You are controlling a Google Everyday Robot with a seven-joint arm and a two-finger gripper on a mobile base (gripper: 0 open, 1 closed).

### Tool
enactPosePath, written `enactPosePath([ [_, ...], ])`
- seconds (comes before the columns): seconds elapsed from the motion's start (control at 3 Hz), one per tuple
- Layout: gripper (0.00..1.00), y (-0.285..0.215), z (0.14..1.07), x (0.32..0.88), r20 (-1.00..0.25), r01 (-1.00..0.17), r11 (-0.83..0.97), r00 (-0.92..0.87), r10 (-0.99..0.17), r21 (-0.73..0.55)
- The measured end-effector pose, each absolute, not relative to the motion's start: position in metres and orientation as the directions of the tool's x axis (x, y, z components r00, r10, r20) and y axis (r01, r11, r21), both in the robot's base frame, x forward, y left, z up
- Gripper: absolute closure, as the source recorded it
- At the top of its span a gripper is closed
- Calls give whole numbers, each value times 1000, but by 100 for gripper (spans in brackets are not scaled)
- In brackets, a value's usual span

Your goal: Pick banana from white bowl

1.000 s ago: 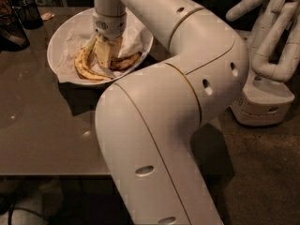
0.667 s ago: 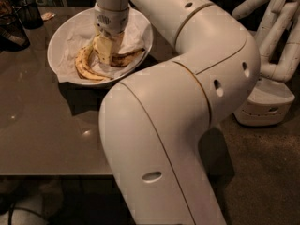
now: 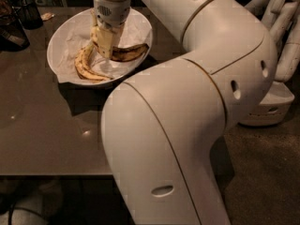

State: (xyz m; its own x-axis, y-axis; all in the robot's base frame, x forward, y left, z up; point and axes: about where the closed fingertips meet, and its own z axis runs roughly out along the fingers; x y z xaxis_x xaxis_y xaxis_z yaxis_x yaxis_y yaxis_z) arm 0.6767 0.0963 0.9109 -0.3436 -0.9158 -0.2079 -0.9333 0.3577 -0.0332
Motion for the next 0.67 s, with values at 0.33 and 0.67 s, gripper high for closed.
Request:
enactPosePath([
  [0.33, 100, 94, 918, 675, -191, -932, 359, -342, -920, -57],
  [0.67, 100, 82, 932, 658, -181, -928, 363, -345, -921, -81],
])
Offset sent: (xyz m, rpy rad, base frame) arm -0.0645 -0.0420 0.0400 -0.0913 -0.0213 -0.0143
